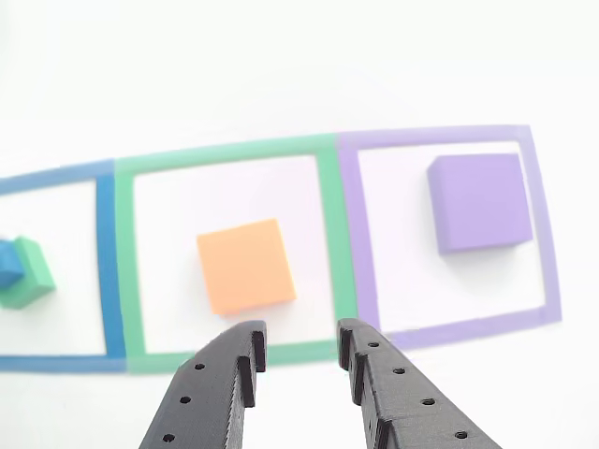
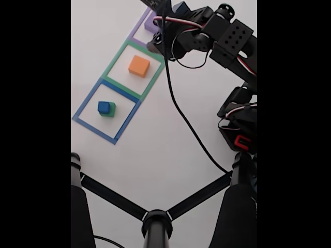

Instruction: Tower of hanoi

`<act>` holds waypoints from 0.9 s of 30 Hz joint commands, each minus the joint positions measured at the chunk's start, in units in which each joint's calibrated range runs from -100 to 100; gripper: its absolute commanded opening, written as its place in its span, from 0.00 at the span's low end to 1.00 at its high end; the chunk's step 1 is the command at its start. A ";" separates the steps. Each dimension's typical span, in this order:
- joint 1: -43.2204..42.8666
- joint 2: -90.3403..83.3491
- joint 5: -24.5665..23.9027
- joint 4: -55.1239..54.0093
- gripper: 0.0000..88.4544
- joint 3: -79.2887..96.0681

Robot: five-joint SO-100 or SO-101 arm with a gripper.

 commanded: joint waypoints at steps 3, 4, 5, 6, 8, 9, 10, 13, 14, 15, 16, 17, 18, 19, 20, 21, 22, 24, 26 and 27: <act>-3.92 -0.79 0.00 20.55 0.05 -20.51; -4.91 -0.79 0.00 22.17 0.05 -22.24; -6.05 -0.79 0.00 24.03 0.05 -24.24; -7.04 -0.79 0.00 25.57 0.05 -25.78; -9.10 -0.63 0.00 29.21 0.05 -29.60; -10.24 -0.63 0.00 30.91 0.05 -31.51; -11.16 -0.63 0.00 32.28 0.05 -32.87; -14.13 -1.36 0.00 35.28 0.05 -35.59; -14.97 -1.84 0.00 35.44 0.05 -35.50; -15.89 -2.40 0.00 35.60 0.05 -35.41; -16.57 -2.72 0.00 35.60 0.05 -35.32; -17.34 -3.20 0.00 35.60 0.05 -35.14; -17.87 -3.52 0.00 35.60 0.05 -34.69; -18.33 -4.00 0.00 35.28 0.06 -34.05; -18.78 -4.56 0.00 34.87 0.06 -33.05; -19.17 -4.96 0.00 34.39 0.07 -32.14; -19.32 -5.52 0.00 33.58 0.08 -30.69; -19.39 -6.96 0.00 31.23 0.12 -26.69; -18.71 -8.65 0.00 27.91 0.19 -21.24; -18.33 -9.61 0.00 25.81 0.24 -18.15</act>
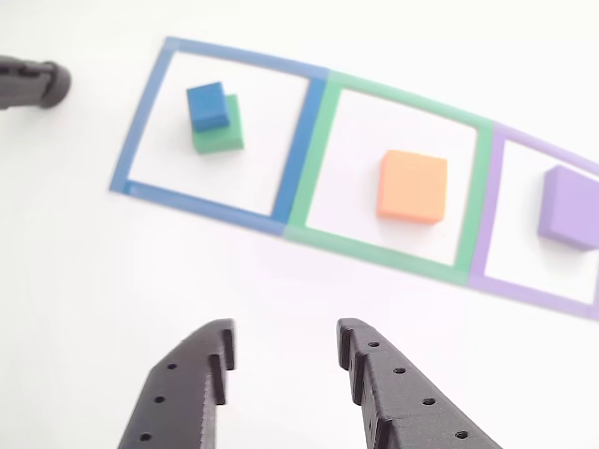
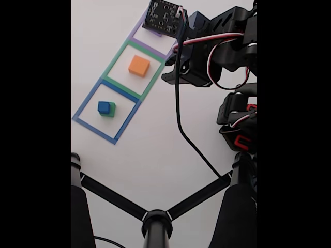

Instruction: Tower of hanoi

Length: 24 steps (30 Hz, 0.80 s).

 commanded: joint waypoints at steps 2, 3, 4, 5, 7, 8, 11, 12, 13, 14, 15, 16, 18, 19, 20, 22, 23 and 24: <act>1.52 -6.35 0.00 -12.04 0.28 15.08; 1.60 -7.63 0.00 -15.44 0.29 19.07; 1.67 -8.67 0.00 -18.84 0.30 22.71; 1.67 -9.63 0.00 -22.72 0.31 26.71; 1.83 -10.51 0.00 -29.44 0.33 33.16; 1.98 -10.75 0.00 -32.60 0.33 35.98; 2.44 -11.32 0.00 -44.17 0.36 45.88; 2.51 -11.40 0.00 -49.03 0.36 49.52; 2.51 -11.40 0.00 -53.80 0.36 52.88; 2.51 -11.08 0.00 -58.98 0.37 56.24; 2.36 -10.59 0.00 -63.36 0.37 58.87; 2.06 -10.03 0.00 -67.89 0.37 61.51; 1.37 -8.83 0.00 -74.28 0.38 65.14; 0.99 -8.11 0.00 -77.84 0.38 67.05; 0.61 -7.15 0.00 -82.21 0.38 69.32; 0.00 -4.67 0.00 -90.96 0.38 73.32; -0.31 -3.46 0.00 -93.55 0.38 74.41; -0.54 -1.86 0.00 -96.78 0.38 75.50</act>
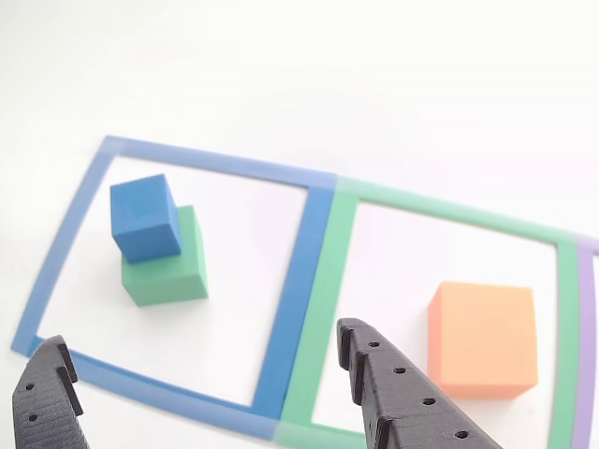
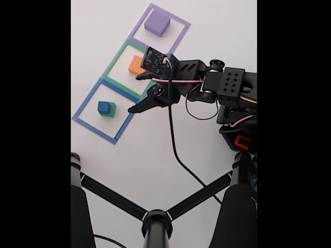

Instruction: Tower of hanoi

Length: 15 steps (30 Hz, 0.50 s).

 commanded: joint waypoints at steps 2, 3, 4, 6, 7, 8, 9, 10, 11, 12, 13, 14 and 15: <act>-1.27 7.32 0.39 -20.19 0.37 4.57; -1.27 9.24 0.39 -22.95 0.37 5.20; -1.34 11.56 0.39 -25.78 0.37 5.38; -1.50 16.69 0.39 -31.12 0.38 5.29; -1.65 19.26 0.39 -33.55 0.38 4.93; -1.88 21.98 0.39 -36.30 0.38 4.48; -2.11 24.62 0.39 -39.05 0.38 4.02; -2.34 27.27 0.39 -41.32 0.38 3.38; -2.49 29.67 0.39 -43.34 0.38 2.75; -2.72 31.60 0.39 -44.72 0.38 2.20; -2.95 33.28 0.39 -45.93 0.38 1.66; -3.17 35.04 0.39 -47.39 0.38 1.20; -3.48 37.29 0.39 -49.41 0.38 0.57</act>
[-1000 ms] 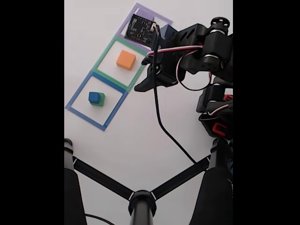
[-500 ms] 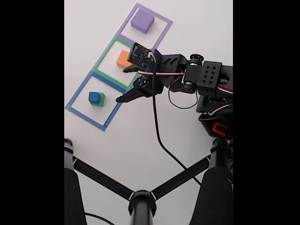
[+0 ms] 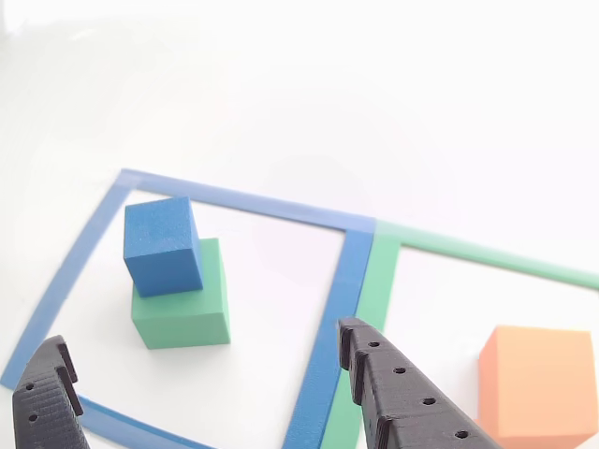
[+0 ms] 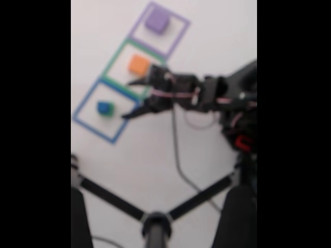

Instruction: Tower of hanoi

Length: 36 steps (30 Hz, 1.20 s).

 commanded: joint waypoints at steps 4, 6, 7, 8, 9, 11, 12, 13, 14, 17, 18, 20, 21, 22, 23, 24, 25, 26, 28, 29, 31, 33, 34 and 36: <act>-2.33 13.22 0.39 -12.87 0.38 -7.33; -2.79 16.82 0.39 -14.97 0.38 -9.60; -3.02 18.43 0.39 -15.70 0.38 -10.88; -3.17 20.11 0.39 -16.51 0.38 -12.24; -3.40 21.55 0.39 -17.08 0.38 -13.51; -3.86 24.11 0.39 -17.97 0.38 -15.96; -4.01 25.08 0.39 -18.21 0.38 -16.87; -4.24 26.12 0.39 -18.29 0.38 -17.78; -4.39 26.76 0.39 -18.29 0.38 -18.60; -5.15 29.16 0.39 -18.45 0.38 -21.14; -5.30 29.72 0.39 -18.53 0.38 -21.78; -5.69 30.68 0.39 -18.53 0.38 -22.87; -5.84 31.25 0.39 -18.70 0.38 -23.51; -5.91 31.73 0.39 -18.94 0.37 -23.96; -5.99 32.21 0.39 -19.02 0.37 -24.51; -6.07 32.53 0.39 -19.02 0.37 -24.87; -6.14 32.77 0.39 -19.02 0.36 -25.05; -6.22 32.77 0.39 -19.02 0.36 -25.14; -6.30 32.77 0.39 -18.86 0.33 -25.14; -6.30 32.69 0.39 -18.70 0.32 -25.05; -6.30 32.61 0.39 -18.70 0.30 -24.69; -6.30 32.61 0.39 -18.70 0.29 -24.51; -6.22 32.61 0.39 -18.70 0.28 -24.41; -6.14 32.61 0.39 -18.70 0.25 -24.14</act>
